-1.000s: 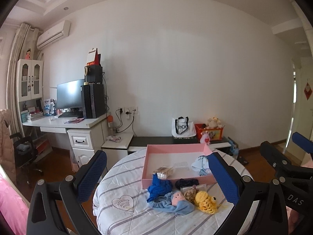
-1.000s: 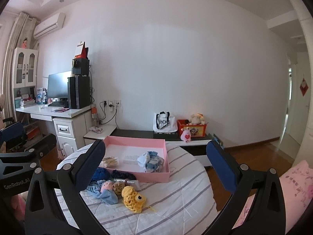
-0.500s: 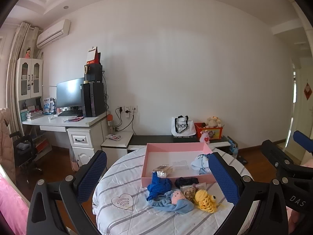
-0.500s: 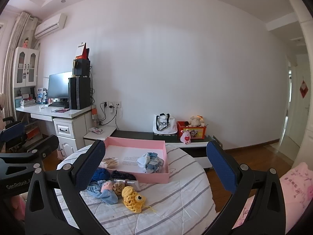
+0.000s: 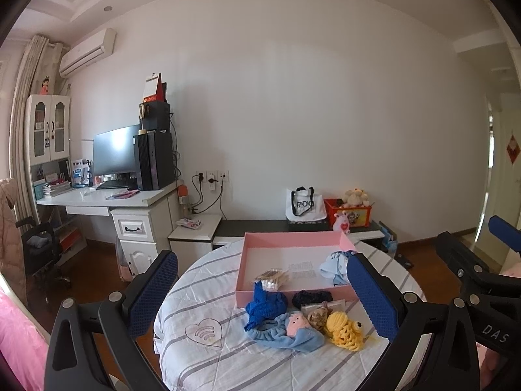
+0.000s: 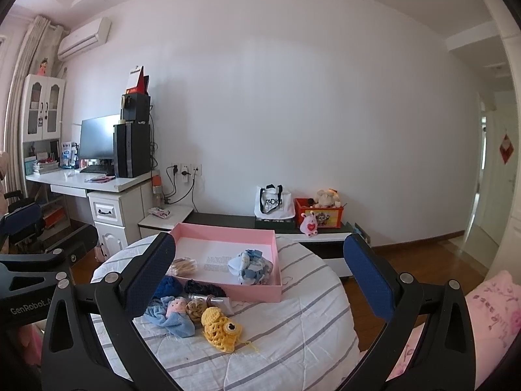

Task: Organize soft objects
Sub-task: 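Withdraw both open tools from the pink box back over the table, then reach the right tool to the yellow crocheted toy while the left tool approaches the blue pig plush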

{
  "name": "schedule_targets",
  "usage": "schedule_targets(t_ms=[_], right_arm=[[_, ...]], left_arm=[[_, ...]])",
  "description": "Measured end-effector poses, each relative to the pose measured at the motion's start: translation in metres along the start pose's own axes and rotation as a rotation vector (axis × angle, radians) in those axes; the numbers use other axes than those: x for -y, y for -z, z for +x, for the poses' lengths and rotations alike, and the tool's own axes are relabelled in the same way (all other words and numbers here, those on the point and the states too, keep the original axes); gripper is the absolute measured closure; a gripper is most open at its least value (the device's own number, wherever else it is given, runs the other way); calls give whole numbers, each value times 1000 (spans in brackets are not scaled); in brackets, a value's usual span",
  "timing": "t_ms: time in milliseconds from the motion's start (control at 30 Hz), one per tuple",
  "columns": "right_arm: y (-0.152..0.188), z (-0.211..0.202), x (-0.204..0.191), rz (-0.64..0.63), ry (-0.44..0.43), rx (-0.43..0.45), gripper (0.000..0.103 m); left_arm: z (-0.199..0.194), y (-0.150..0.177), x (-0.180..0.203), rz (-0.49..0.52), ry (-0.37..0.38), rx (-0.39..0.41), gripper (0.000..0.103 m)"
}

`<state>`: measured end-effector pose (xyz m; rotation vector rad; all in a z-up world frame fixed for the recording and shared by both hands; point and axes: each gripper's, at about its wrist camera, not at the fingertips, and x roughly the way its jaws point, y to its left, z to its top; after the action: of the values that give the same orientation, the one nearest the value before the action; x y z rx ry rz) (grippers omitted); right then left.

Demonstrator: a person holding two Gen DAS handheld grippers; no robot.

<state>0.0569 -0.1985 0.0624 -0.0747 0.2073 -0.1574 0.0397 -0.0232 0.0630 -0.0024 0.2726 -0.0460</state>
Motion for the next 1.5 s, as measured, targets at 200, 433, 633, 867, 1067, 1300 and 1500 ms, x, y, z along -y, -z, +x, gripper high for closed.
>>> schedule_targets(t_ms=[200,433,633,867,1067,1300,1500], right_arm=[[4,9,0,0,0,-31,0],[16,31,0,10,-4,-103,0],[36,61,-2,20,-10,-211,0],[64,99,-12,19,-23,-351,0],[87,129,-24,-11,-20,-453,0],[116,165,-37,-36,-12,-577,0],[134,185,-40,-9,-35,-667,5]], left_arm=[[8,3,0,1,-5,-29,0],[27,7,-7,-5,-15,-99,0],[54,16,-17,-29,-39,-188,0],[91,28,-26,-44,-55,-296,0],[121,43,-36,-49,-62,-385,0],[160,63,-49,-77,-60,-493,0],[186,78,-53,-86,-52,-559,0]])
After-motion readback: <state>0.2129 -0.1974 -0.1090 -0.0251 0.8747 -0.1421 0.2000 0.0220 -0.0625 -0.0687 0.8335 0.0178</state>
